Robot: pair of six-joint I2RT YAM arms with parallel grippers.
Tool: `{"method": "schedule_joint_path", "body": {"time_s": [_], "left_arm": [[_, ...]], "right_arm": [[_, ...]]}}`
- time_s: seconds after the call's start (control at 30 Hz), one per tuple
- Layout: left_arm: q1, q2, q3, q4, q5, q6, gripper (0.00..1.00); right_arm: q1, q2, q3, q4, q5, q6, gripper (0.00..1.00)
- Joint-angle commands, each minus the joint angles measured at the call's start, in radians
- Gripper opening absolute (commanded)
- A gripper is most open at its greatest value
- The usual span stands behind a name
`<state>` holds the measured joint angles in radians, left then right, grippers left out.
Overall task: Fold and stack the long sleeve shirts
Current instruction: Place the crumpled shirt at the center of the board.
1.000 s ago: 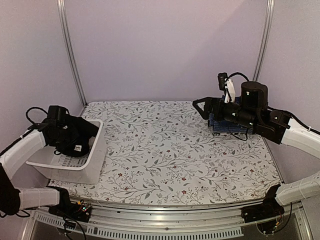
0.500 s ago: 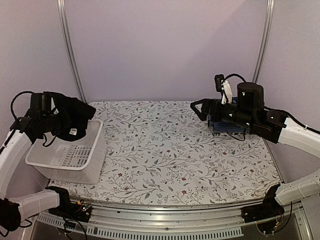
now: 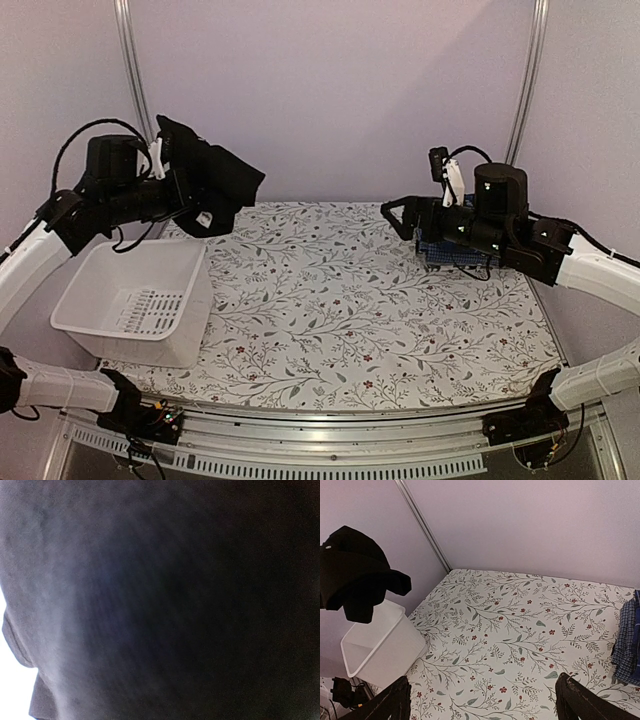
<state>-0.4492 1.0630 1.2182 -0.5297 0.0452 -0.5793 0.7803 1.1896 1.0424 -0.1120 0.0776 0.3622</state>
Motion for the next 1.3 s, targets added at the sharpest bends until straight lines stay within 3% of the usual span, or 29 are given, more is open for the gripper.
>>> {"method": "schedule_joint_path", "body": {"time_s": [0.0, 0.17, 0.43, 0.47, 0.6, 0.67, 0.77, 1.27], "left_arm": [[-0.17, 0.131, 0.039, 0.071, -0.035, -0.046, 0.0], [-0.344, 0.364, 0.094, 0.056, -0.081, -0.105, 0.0], [-0.393, 0.64, 0.167, 0.043, 0.01, -0.126, 0.0], [-0.392, 0.664, 0.181, 0.039, 0.016, -0.118, 0.02], [-0.391, 0.735, 0.236, -0.011, 0.008, -0.093, 0.25], [-0.391, 0.741, 0.24, -0.028, -0.008, -0.089, 0.45], [-0.381, 0.725, 0.227, -0.04, -0.03, -0.087, 0.56], [-0.283, 0.52, 0.083, -0.085, -0.096, -0.101, 0.58]], "right_arm": [[0.002, -0.004, 0.028, -0.02, 0.016, -0.02, 0.99], [0.002, 0.006, 0.022, -0.063, -0.009, -0.034, 0.99], [0.006, 0.062, -0.003, -0.107, -0.084, -0.039, 0.98], [0.008, 0.069, -0.011, -0.103, -0.105, -0.037, 0.97], [0.033, 0.107, -0.031, -0.097, -0.113, -0.028, 0.95], [0.054, 0.131, -0.033, -0.098, -0.104, -0.028, 0.95], [0.089, 0.168, -0.03, -0.098, -0.083, -0.027, 0.94], [0.22, 0.493, 0.092, -0.098, 0.059, -0.018, 0.91]]}}
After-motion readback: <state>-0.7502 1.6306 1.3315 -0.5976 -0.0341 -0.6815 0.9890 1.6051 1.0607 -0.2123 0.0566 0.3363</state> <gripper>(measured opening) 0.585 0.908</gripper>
